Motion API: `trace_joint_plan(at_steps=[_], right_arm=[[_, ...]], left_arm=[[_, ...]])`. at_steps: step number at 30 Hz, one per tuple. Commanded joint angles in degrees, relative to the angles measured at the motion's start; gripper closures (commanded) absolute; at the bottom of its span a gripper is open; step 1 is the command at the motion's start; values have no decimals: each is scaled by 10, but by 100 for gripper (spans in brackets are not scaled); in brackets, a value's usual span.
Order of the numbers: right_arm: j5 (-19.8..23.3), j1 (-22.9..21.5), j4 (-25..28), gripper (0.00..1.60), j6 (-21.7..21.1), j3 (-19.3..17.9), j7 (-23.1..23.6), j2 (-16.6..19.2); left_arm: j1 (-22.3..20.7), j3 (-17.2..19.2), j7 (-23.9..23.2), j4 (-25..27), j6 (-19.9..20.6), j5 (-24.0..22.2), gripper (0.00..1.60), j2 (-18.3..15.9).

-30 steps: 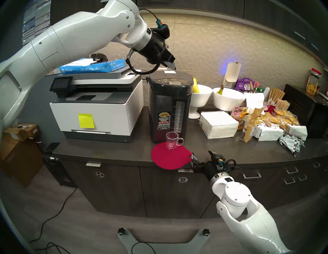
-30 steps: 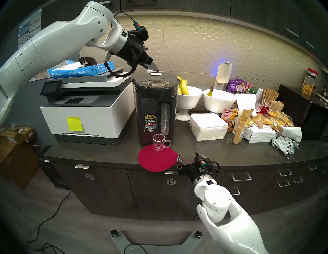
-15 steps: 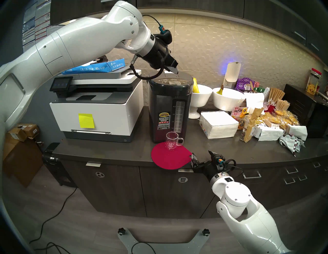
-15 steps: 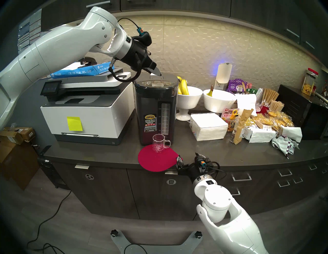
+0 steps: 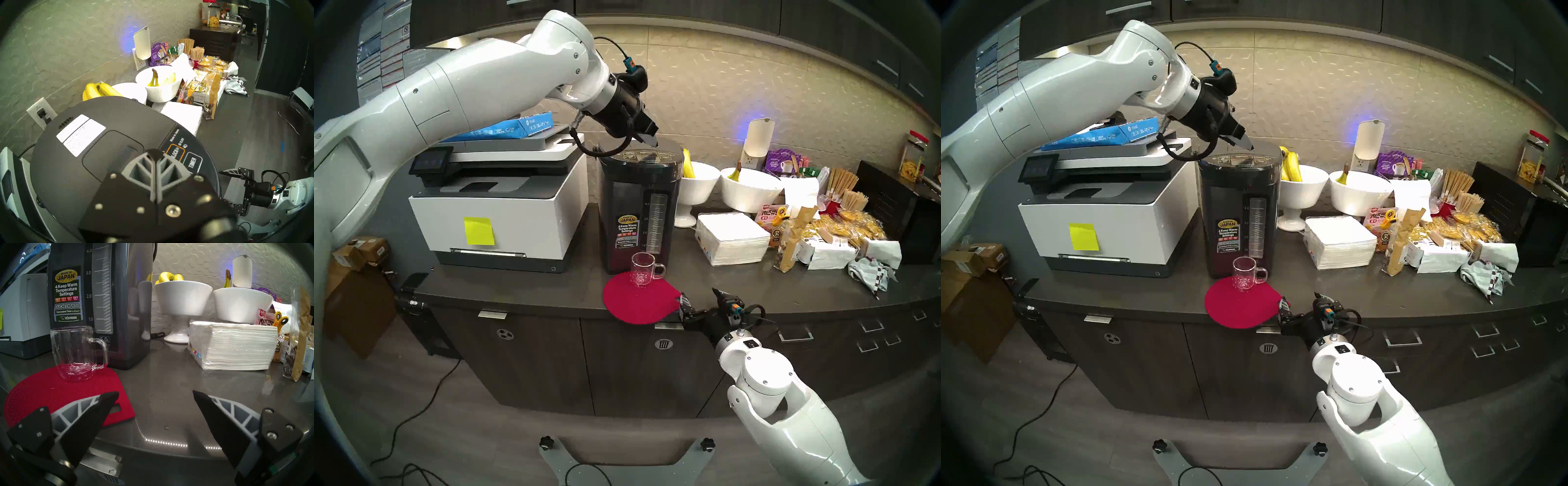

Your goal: Press the water dispenser button and fill the cup

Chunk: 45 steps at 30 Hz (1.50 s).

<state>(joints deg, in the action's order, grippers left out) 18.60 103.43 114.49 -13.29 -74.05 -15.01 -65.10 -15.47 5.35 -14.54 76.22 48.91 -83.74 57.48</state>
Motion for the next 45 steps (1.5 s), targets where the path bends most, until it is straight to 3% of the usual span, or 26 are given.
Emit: trace_joint_plan(at_steps=[1, 17, 45], right_arm=[[0, -3, 14, 0, 0, 0, 1, -1], [-1, -2, 14, 0, 0, 0, 1, -1], [-2, -2, 14, 0, 0, -1, 3, -3]], left_arm=[[-4, 4, -8, -14, -12, 5, 160, 16], [3, -3, -29, -37, -20, 23, 160, 33], [1, 8, 9, 17, -6, 5, 160, 2]])
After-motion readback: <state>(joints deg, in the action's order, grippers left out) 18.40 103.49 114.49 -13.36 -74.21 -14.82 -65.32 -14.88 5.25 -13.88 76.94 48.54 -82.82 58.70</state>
